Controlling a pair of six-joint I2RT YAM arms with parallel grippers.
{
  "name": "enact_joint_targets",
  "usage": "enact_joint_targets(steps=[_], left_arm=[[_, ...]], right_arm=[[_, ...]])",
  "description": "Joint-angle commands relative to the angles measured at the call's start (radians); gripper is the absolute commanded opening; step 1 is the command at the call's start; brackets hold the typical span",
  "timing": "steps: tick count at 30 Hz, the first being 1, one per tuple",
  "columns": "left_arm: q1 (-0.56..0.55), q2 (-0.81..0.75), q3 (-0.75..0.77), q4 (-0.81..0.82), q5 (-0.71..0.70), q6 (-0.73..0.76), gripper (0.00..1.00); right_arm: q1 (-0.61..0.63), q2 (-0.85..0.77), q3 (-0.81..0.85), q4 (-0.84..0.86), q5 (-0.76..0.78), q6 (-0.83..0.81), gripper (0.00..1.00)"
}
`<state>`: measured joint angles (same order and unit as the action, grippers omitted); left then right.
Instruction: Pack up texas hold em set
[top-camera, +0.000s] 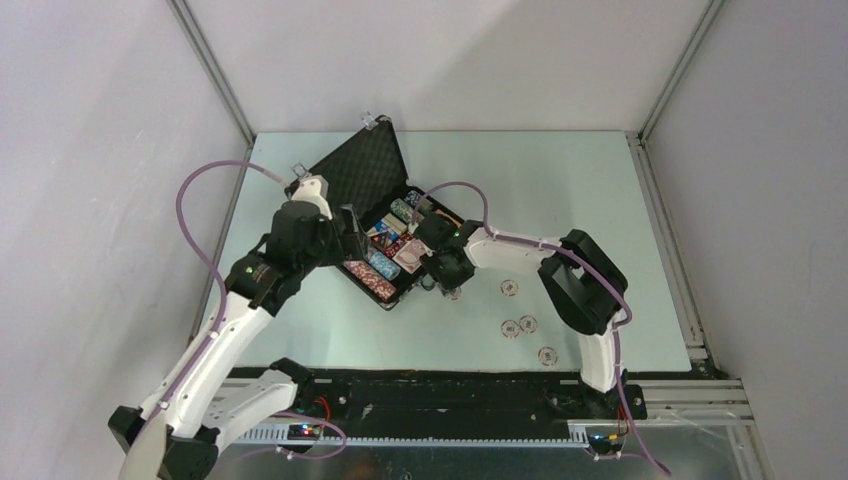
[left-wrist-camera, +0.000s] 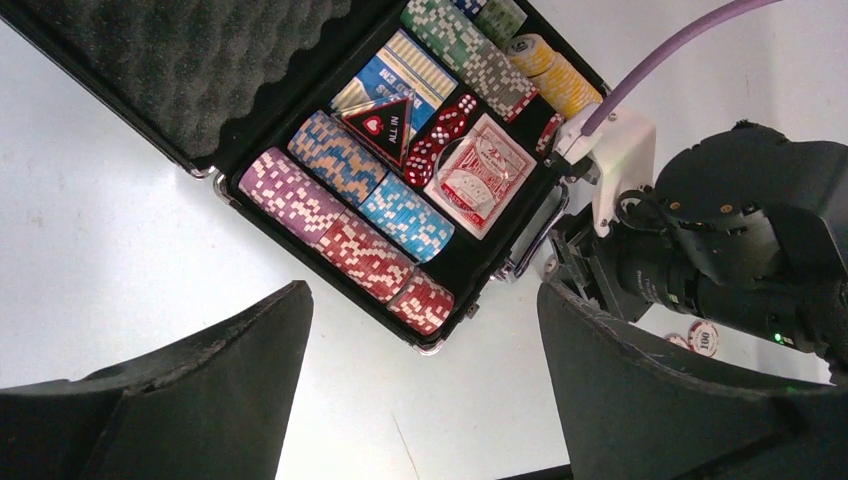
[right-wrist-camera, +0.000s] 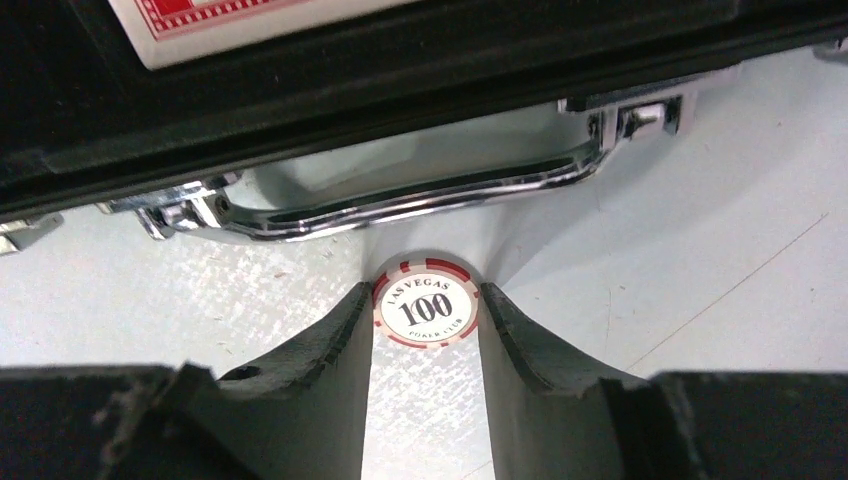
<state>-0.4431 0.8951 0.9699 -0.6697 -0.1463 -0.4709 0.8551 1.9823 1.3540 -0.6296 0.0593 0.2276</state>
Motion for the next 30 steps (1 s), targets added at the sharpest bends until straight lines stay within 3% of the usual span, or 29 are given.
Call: enact_joint_targets(steps=[1, 18, 20, 21, 24, 30], left_arm=[[-0.005, 0.025, 0.049, 0.010, 0.031, 0.010, 0.90], [-0.005, 0.262, 0.209, 0.111, 0.266, 0.193, 0.89], [-0.005, 0.271, 0.225, 0.108, 0.272, 0.210, 0.89], [-0.005, 0.275, 0.227, 0.103, 0.273, 0.214, 0.89], [-0.005, 0.279, 0.226, 0.099, 0.271, 0.230, 0.90], [-0.005, 0.282, 0.226, 0.095, 0.267, 0.242, 0.90]], right_arm=[[-0.031, -0.034, -0.074, -0.082, 0.021, 0.009, 0.35], [-0.235, -0.241, -0.115, -0.153, 0.055, 0.034, 0.33], [-0.243, -0.253, -0.112, -0.157, 0.049, 0.043, 0.42], [-0.245, -0.255, -0.112, -0.156, 0.043, 0.045, 0.56], [-0.252, -0.242, -0.102, -0.133, 0.028, 0.038, 0.75], [-0.248, -0.083, 0.033, -0.236, 0.004, 0.038, 0.73]])
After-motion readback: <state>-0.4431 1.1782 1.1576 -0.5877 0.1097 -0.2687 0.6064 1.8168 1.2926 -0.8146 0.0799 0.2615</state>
